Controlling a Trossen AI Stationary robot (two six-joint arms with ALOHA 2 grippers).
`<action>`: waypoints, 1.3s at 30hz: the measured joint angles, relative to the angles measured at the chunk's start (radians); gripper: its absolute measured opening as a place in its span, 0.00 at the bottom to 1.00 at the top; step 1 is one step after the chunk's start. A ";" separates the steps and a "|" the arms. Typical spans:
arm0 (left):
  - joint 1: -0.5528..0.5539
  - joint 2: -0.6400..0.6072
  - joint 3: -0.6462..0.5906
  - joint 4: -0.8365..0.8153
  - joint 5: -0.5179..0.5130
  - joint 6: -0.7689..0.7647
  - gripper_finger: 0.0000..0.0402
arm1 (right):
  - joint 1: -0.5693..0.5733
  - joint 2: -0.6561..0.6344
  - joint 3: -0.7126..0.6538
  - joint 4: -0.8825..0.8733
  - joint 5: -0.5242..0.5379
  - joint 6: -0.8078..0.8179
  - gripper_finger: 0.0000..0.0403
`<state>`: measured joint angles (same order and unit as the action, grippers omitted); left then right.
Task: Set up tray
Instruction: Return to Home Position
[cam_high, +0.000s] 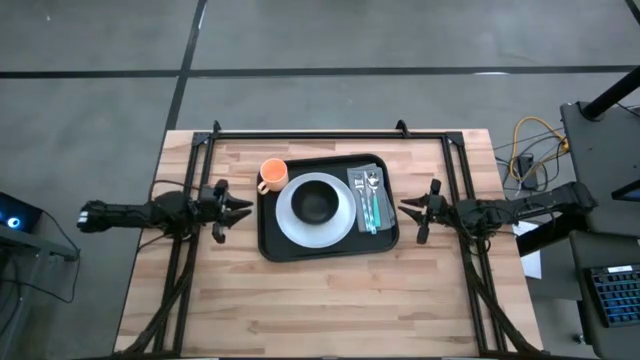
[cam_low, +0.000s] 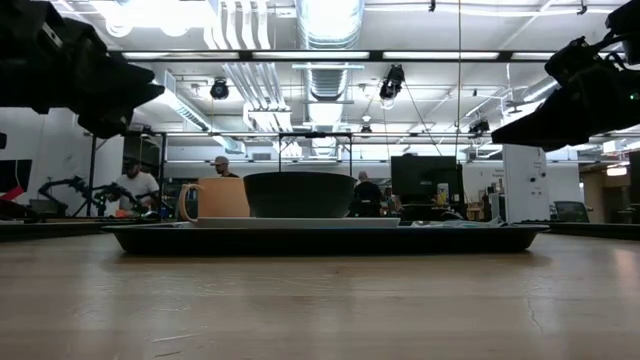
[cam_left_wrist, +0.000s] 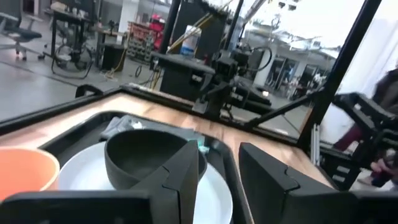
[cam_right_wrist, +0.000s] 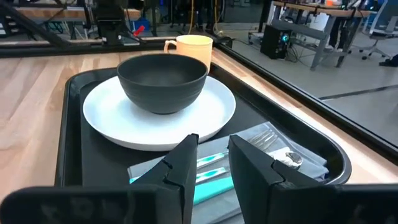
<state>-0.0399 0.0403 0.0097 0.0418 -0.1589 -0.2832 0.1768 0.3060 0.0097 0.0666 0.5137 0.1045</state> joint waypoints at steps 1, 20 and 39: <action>0.000 -0.012 0.000 0.000 0.000 0.000 0.24 | 0.000 -0.002 0.000 0.000 0.000 -0.003 0.21; 0.000 -0.037 -0.001 0.001 0.000 0.000 0.24 | 0.000 0.004 0.000 -0.001 0.000 0.007 0.17; 0.000 -0.034 0.000 0.000 0.000 0.000 0.24 | 0.000 -0.098 0.000 -0.002 0.002 0.008 0.17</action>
<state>-0.0400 0.0059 0.0096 0.0415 -0.1589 -0.2832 0.1768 0.2083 0.0101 0.0647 0.5152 0.1127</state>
